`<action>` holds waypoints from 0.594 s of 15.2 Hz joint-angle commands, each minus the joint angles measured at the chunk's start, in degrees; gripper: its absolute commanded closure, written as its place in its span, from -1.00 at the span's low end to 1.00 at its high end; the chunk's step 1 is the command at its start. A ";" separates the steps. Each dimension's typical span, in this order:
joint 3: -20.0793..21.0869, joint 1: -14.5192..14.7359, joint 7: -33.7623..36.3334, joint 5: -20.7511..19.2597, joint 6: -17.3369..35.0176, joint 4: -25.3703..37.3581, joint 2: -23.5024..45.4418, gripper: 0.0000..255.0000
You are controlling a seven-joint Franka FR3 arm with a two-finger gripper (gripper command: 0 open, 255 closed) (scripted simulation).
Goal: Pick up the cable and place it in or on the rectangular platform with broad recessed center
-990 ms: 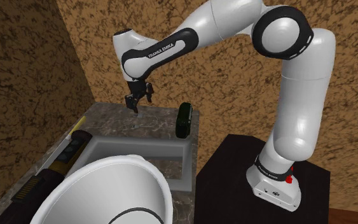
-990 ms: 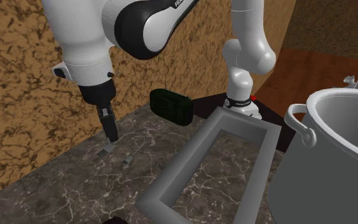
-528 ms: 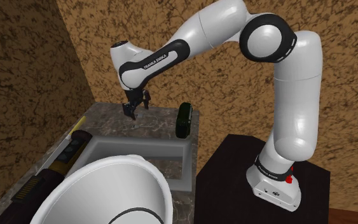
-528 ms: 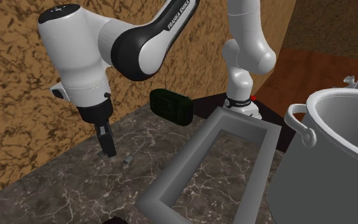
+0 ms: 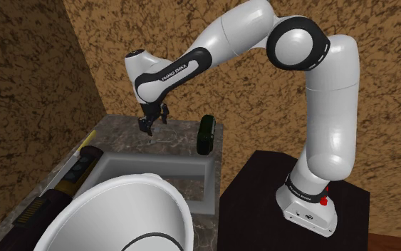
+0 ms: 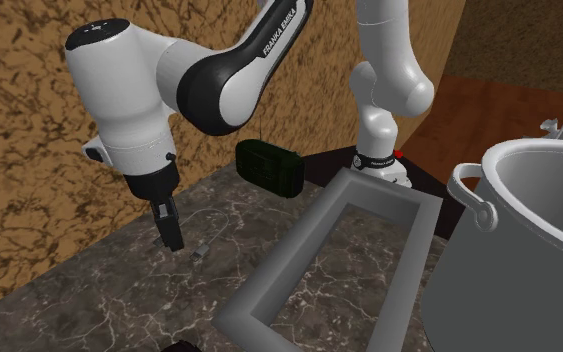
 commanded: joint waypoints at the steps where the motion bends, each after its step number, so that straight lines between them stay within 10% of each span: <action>1: 0.00 0.00 0.00 0.00 0.00 0.00 0.00 -1.00; 2: 0.00 0.00 0.00 0.00 0.00 0.00 0.00 -1.00; 3: 0.00 0.00 0.00 0.00 0.00 0.00 0.00 1.00; 9: -0.05 -0.07 -0.14 0.00 -0.17 0.28 0.11 1.00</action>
